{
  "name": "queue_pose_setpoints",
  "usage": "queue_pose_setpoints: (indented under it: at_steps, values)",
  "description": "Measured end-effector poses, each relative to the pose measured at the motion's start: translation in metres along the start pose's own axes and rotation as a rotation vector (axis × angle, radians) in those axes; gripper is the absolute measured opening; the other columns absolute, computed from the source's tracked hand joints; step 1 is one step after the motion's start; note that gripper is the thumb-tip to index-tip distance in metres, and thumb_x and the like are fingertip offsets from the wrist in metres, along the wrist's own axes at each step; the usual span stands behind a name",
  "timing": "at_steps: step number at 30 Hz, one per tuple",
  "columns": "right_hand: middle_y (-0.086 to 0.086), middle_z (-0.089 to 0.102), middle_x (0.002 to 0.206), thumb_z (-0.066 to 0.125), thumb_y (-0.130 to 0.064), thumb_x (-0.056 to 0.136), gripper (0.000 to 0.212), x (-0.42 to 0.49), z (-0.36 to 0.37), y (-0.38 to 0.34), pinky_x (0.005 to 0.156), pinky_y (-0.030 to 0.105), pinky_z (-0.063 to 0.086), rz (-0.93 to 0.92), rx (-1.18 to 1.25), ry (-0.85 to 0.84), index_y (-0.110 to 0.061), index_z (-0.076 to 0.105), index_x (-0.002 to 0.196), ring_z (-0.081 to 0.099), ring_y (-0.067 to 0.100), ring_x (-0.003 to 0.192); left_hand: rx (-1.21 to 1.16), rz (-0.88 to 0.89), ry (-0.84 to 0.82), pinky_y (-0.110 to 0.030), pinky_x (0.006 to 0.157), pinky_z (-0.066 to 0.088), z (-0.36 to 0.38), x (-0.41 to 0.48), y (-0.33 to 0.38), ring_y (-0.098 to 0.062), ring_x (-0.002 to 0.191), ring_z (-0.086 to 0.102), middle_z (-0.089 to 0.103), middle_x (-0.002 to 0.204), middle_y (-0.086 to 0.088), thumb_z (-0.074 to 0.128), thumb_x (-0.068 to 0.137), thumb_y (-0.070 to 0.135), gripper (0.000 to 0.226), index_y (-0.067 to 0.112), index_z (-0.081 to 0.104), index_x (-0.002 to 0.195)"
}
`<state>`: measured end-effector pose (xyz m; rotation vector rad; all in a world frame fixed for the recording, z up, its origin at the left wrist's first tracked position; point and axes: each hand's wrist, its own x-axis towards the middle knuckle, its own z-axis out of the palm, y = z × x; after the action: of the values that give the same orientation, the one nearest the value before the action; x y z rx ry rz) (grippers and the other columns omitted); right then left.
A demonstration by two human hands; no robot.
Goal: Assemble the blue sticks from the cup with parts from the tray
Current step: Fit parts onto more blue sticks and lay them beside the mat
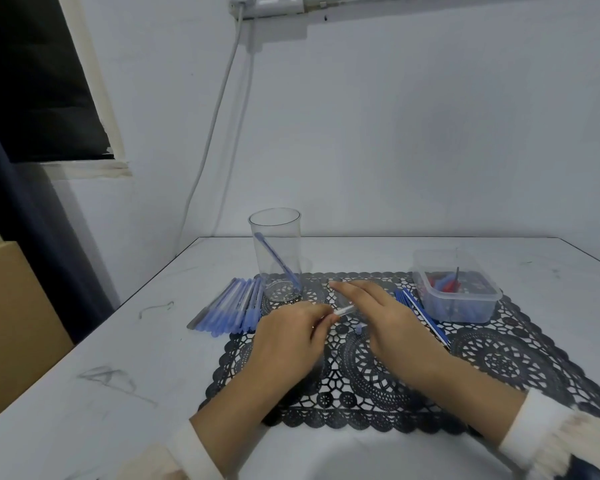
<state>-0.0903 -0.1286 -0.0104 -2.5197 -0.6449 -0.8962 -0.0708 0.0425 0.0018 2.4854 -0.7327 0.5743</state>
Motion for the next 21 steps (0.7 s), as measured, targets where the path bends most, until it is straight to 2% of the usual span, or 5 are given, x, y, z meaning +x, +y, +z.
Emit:
queue_pose_setpoints:
  at_steps: [3, 6, 10, 15, 21]
  values:
    - [-0.002, 0.054, 0.117, 0.05, 0.02, 0.071, 0.078, 0.003, -0.002, 0.001, 0.087, 0.018, 0.043, 0.087, 0.11, 0.043, -0.026, 0.043, 0.133, 0.053, 0.008, 0.099, 0.004, -0.023, -0.006, -0.032, 0.074, 0.053, -0.001, 0.002, -0.002, -0.006, 0.078, 0.062, 0.07, 0.091, 0.01, 0.048, 0.092, 0.042, 0.027, 0.029, 0.067, 0.107]
    - [-0.005, 0.058, 0.104, 0.052, 0.013, 0.08, 0.046, 0.006, -0.003, 0.004, 0.085, 0.018, 0.043, 0.161, 0.122, 0.122, -0.014, 0.057, 0.118, 0.052, 0.003, 0.092, 0.02, -0.07, -0.027, -0.029, 0.073, 0.053, -0.003, 0.005, -0.005, -0.004, 0.077, 0.061, 0.069, 0.089, 0.012, 0.047, 0.093, 0.042, 0.027, 0.031, 0.066, 0.109]
    - [-0.01, 0.056, 0.094, 0.054, -0.003, 0.087, 0.022, 0.007, -0.005, 0.009, 0.081, 0.017, 0.043, 0.264, 0.063, -0.064, -0.016, 0.063, 0.102, 0.049, 0.002, 0.085, 0.025, -0.104, -0.037, -0.029, 0.073, 0.053, -0.007, 0.008, -0.009, -0.005, 0.079, 0.061, 0.07, 0.091, 0.012, 0.047, 0.093, 0.04, 0.026, 0.031, 0.066, 0.11]
    - [-0.006, 0.051, 0.098, 0.053, -0.021, 0.092, 0.025, 0.006, 0.002, 0.013, 0.086, 0.019, 0.036, 0.182, -0.042, -0.35, -0.018, 0.064, 0.114, 0.049, 0.01, 0.095, 0.049, -0.115, -0.032, -0.034, 0.075, 0.053, -0.005, 0.009, -0.012, -0.009, 0.085, 0.063, 0.07, 0.097, 0.01, 0.047, 0.093, 0.041, 0.027, 0.03, 0.066, 0.108]
    - [0.001, 0.057, 0.102, 0.053, -0.01, 0.09, 0.027, 0.007, -0.001, 0.016, 0.088, 0.026, 0.043, 0.132, -0.065, -0.473, -0.019, 0.068, 0.112, 0.055, 0.016, 0.097, 0.045, -0.105, -0.046, -0.034, 0.076, 0.053, -0.007, 0.008, -0.011, -0.009, 0.087, 0.063, 0.07, 0.097, 0.01, 0.047, 0.094, 0.04, 0.028, 0.029, 0.066, 0.11]
